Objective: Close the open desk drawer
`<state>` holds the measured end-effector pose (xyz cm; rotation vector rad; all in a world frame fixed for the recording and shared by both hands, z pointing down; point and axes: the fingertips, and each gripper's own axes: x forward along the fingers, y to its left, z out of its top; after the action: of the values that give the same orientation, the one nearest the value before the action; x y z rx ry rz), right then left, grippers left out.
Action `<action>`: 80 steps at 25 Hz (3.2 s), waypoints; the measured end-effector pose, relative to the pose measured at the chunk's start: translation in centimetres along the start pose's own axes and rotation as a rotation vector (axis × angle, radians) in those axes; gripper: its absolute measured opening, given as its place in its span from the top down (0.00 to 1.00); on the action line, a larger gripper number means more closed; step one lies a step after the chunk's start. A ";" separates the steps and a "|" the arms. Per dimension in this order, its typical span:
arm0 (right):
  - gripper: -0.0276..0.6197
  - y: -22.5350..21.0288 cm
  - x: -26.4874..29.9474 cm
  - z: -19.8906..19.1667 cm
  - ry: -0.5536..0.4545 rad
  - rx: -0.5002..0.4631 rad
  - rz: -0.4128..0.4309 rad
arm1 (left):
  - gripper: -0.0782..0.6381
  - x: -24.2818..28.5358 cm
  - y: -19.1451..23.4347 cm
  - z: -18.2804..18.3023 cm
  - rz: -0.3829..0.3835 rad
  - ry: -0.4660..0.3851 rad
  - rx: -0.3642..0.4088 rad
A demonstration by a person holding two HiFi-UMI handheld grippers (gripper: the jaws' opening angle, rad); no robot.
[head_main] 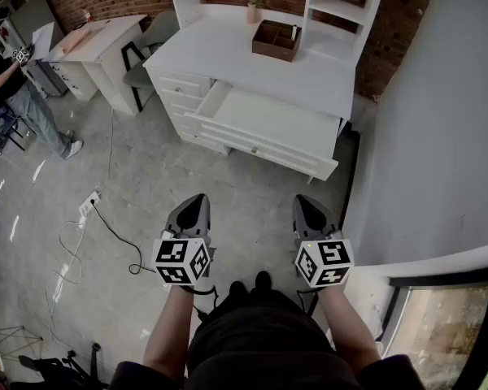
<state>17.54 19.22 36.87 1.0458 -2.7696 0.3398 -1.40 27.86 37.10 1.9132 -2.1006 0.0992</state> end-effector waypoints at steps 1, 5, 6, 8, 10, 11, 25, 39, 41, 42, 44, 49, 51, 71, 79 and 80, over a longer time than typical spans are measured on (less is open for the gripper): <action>0.95 0.1 -0.1 0.2 -0.001 0.000 0.005 | 0.88 0.0 -0.1 0.2 0.001 0.001 0.004; 0.95 -0.3 -0.5 0.5 -0.008 -0.001 -0.001 | 0.88 0.2 -0.7 0.2 -0.004 0.005 0.025; 0.95 -0.4 -0.6 0.4 -0.012 0.000 -0.008 | 0.88 0.2 -0.7 0.1 -0.004 0.008 0.029; 0.95 -0.8 -0.5 0.2 -0.019 0.004 -0.019 | 0.88 0.2 -0.7 -0.3 0.000 0.015 0.036; 0.95 -1.1 -0.3 0.0 -0.019 0.012 -0.022 | 0.88 0.4 -0.6 -0.6 0.009 0.021 0.041; 0.95 -1.3 -0.2 -0.2 -0.016 0.017 -0.025 | 0.88 0.5 -0.6 -0.7 0.012 0.024 0.043; 0.95 -5.2 0.5 -0.4 -0.004 0.019 -0.066 | 0.88 2.9 -1.3 -1.6 0.053 0.033 0.038; 0.95 -7.2 7.1 -1.5 0.048 0.066 -0.098 | 0.88 10.0 2.9 -1.2 0.045 0.076 0.034; 0.95 -7.7 8.9 -1.6 0.059 0.070 -0.118 | 0.88 12.0 3.9 -1.2 0.028 0.086 0.031; 0.95 -7.8 9.9 -1.7 0.066 0.073 -0.127 | 0.88 13.1 4.6 -1.2 0.019 0.094 0.031; 0.95 -8.0 12.1 -1.7 0.081 0.079 -0.142 | 0.88 15.3 6.0 -1.2 0.000 0.110 0.031; 0.95 -8.7 17.5 -1.8 0.119 0.098 -0.212 | 0.88 21.3 9.8 -0.6 -0.066 0.151 0.022; 0.95 -9.1 19.1 -2.2 0.139 0.116 -0.252 | 0.88 23.6 11.0 -0.5 -0.096 0.176 0.031; 0.95 -12.1 22.0 -7.9 0.271 0.293 -0.620 | 0.88 33.8 12.2 -5.1 -0.413 0.407 0.068; 0.95 -12.0 23.1 -9.9 0.336 0.271 -0.608 | 0.88 33.6 13.2 -7.3 -0.412 0.468 0.068; 0.95 -12.0 23.2 -10.2 0.349 0.266 -0.607 | 0.88 33.6 13.4 -7.4 -0.403 0.471 0.060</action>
<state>9.02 -1.44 53.82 1.6340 -2.0173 0.7231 -15.67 -1.16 54.96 2.0585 -1.4030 0.4752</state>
